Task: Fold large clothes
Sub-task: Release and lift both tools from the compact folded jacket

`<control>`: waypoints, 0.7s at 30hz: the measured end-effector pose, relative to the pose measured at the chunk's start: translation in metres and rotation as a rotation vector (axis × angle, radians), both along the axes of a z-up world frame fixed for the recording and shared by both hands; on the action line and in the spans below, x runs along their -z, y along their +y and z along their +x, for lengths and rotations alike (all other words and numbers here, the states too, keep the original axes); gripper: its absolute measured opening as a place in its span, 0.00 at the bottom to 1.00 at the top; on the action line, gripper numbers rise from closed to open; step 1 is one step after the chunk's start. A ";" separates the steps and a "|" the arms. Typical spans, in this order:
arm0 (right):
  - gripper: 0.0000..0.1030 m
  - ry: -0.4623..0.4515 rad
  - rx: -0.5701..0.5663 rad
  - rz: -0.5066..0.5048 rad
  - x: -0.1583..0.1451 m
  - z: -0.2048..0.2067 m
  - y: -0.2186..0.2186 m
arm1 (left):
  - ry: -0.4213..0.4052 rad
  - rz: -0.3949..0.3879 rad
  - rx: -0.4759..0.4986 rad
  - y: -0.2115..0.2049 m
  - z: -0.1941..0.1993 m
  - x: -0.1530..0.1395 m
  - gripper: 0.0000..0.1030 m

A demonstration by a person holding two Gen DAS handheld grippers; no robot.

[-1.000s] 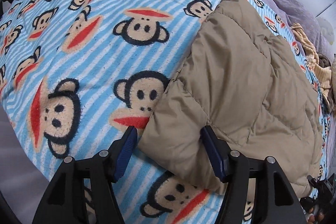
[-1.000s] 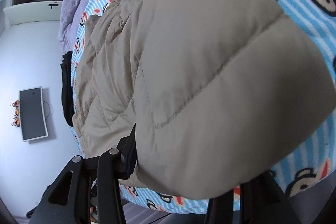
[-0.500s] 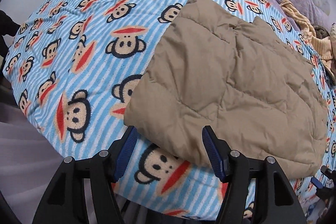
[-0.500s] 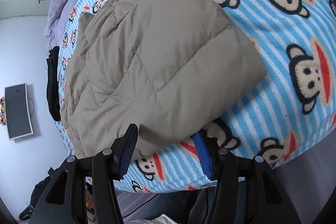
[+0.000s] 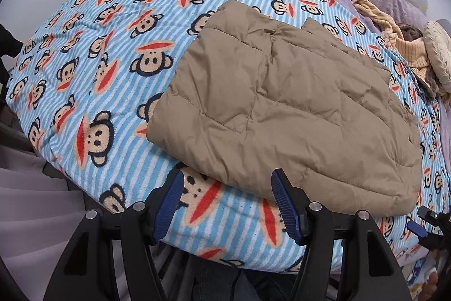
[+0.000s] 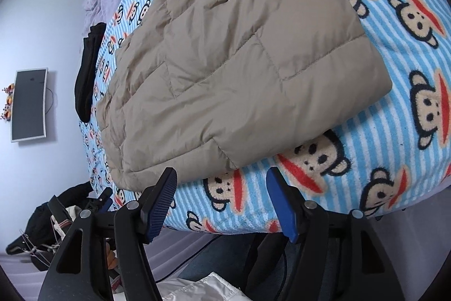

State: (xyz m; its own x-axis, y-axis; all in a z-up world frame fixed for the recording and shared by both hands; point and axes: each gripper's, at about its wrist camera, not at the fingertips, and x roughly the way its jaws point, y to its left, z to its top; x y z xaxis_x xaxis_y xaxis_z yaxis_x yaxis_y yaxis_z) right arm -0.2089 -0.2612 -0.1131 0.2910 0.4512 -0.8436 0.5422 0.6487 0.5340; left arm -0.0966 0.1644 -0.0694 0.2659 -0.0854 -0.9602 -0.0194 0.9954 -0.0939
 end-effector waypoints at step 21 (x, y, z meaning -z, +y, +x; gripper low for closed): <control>0.80 -0.007 -0.019 -0.060 0.004 0.075 0.111 | 0.039 0.015 0.150 0.045 0.087 0.020 1.00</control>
